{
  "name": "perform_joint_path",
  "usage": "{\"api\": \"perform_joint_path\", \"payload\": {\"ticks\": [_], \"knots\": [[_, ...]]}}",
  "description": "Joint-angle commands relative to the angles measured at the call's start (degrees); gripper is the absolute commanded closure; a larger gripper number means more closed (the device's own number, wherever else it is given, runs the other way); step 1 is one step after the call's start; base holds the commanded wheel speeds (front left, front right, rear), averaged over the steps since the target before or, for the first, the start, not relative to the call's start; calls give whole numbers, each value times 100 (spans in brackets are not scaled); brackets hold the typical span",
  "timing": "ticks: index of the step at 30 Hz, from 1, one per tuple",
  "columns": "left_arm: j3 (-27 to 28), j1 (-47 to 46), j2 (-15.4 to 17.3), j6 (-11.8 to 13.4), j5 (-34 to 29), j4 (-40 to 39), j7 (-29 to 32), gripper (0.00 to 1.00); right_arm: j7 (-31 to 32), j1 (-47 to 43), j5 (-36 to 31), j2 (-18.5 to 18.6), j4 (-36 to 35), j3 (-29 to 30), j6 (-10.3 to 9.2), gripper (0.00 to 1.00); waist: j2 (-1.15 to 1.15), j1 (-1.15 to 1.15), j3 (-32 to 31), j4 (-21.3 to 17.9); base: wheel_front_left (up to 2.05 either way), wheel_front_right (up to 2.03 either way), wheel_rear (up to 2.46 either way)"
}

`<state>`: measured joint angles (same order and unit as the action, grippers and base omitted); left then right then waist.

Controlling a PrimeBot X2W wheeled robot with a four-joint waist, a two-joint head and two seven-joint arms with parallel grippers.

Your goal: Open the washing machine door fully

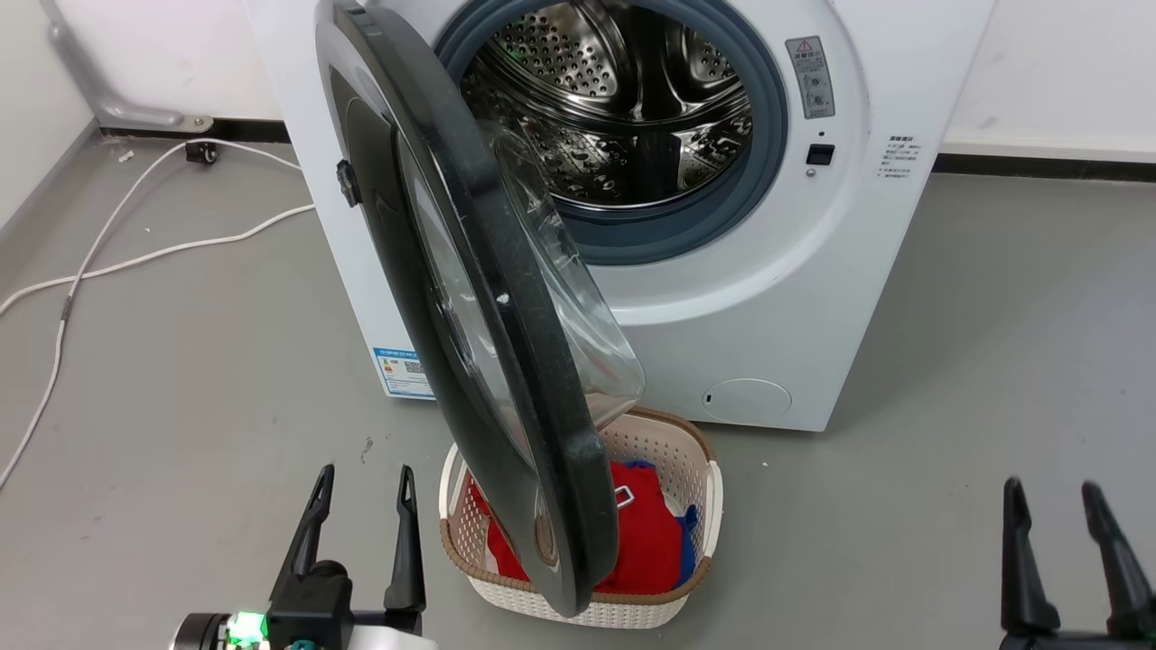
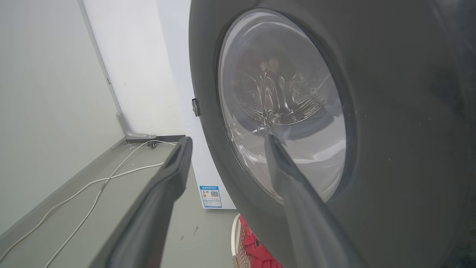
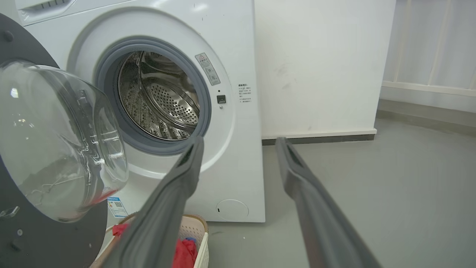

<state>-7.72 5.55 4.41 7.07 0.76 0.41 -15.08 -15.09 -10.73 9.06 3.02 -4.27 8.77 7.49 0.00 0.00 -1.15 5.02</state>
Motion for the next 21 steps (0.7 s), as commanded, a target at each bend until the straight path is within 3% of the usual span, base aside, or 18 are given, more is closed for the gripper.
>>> {"api": "perform_joint_path", "payload": {"ticks": [1,15,16,17,21], "knots": [[17,74,-10,8,8,15,-14,0,-10,-135,42,-19,50,-21,1,0,0,0,-8,1,0,0,0],[107,158,-42,61,37,155,-14,0,-11,-260,89,-19,184,-191,1,0,0,0,-26,26,0,0,0],[143,146,-48,119,45,146,-14,67,-11,-250,103,-19,182,-208,1,0,0,0,-26,28,0,0,0],[165,140,-54,155,66,142,-14,100,-11,-239,88,-19,165,-234,1,0,0,0,-25,32,0,0,0],[271,25,-55,239,45,-1,-14,100,-11,-220,9,-19,137,-268,1,0,0,0,-21,62,0,0,0]]}}
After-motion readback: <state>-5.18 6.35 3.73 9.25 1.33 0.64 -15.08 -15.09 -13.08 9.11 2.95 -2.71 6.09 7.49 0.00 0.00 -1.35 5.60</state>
